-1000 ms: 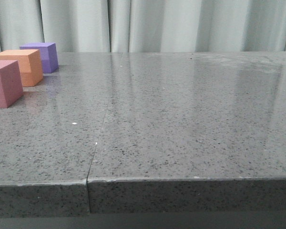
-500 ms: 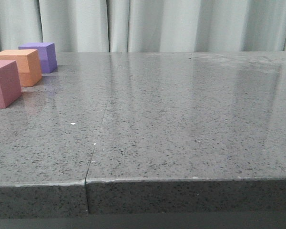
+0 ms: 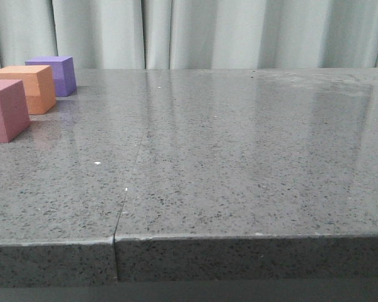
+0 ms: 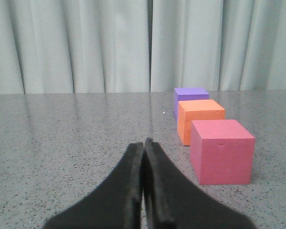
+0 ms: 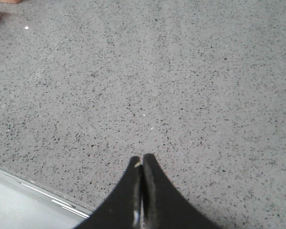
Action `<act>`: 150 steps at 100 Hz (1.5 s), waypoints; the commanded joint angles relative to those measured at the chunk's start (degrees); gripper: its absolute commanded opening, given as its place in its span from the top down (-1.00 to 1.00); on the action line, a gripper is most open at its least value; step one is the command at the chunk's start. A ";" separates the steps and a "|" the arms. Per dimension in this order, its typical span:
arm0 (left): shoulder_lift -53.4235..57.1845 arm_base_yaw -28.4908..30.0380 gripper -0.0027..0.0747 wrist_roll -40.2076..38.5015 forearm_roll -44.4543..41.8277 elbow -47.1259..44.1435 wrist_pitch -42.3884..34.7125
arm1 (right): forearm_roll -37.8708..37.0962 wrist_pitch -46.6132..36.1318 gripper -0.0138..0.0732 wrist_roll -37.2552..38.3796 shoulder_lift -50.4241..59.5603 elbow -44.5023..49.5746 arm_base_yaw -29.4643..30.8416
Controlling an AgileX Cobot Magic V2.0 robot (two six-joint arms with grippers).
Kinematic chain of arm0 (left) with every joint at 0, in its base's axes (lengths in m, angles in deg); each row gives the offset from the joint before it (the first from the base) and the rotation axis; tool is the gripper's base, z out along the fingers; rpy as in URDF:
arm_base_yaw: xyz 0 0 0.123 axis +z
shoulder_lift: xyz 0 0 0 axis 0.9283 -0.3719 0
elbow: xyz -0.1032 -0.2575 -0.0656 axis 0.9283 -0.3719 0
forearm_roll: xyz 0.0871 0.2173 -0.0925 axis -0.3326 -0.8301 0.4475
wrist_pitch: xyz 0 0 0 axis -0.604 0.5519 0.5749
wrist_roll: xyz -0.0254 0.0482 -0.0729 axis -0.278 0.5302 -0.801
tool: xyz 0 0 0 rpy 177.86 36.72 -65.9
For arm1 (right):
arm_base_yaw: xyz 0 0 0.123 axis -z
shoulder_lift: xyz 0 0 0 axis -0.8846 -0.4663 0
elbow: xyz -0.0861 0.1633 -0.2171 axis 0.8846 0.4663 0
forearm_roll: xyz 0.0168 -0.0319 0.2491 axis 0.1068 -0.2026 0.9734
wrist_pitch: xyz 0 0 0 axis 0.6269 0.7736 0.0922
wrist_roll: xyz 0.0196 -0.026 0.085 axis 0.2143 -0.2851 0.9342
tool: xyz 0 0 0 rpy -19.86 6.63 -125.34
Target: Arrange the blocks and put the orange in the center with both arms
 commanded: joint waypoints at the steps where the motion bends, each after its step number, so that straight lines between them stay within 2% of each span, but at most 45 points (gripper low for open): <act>1: 1.60 0.06 0.98 -0.30 0.43 -2.33 -4.22 | -0.22 -4.11 0.84 -0.30 0.13 -1.40 0.05; 71: 1.60 0.06 0.98 -0.30 0.43 -2.33 -4.22 | -0.39 -4.09 0.84 -0.30 0.13 -1.40 -0.40; 84: 1.60 0.06 0.98 -0.30 0.43 -2.33 -4.22 | -0.39 -6.86 0.84 -0.30 0.13 -1.23 0.62; 93: 1.60 0.06 0.98 -0.30 0.43 -2.33 -4.22 | -0.39 -13.04 0.84 -0.30 0.79 0.64 2.77; 102: 1.60 0.06 0.98 -0.30 0.43 -2.33 -4.22 | -0.77 -23.45 0.84 -0.30 2.47 4.62 5.61; 106: 1.60 0.06 0.98 -0.30 0.43 -2.33 -4.22 | -1.97 -28.82 0.84 -0.30 3.75 6.88 7.24; 115: 1.60 0.06 0.98 -0.30 0.43 -2.33 -4.22 | -4.82 -35.10 0.84 -0.30 7.19 11.32 9.97; 150: 1.60 0.06 0.98 -0.30 0.43 -2.33 -4.22 | -7.32 -35.49 0.84 -0.08 23.27 23.76 21.66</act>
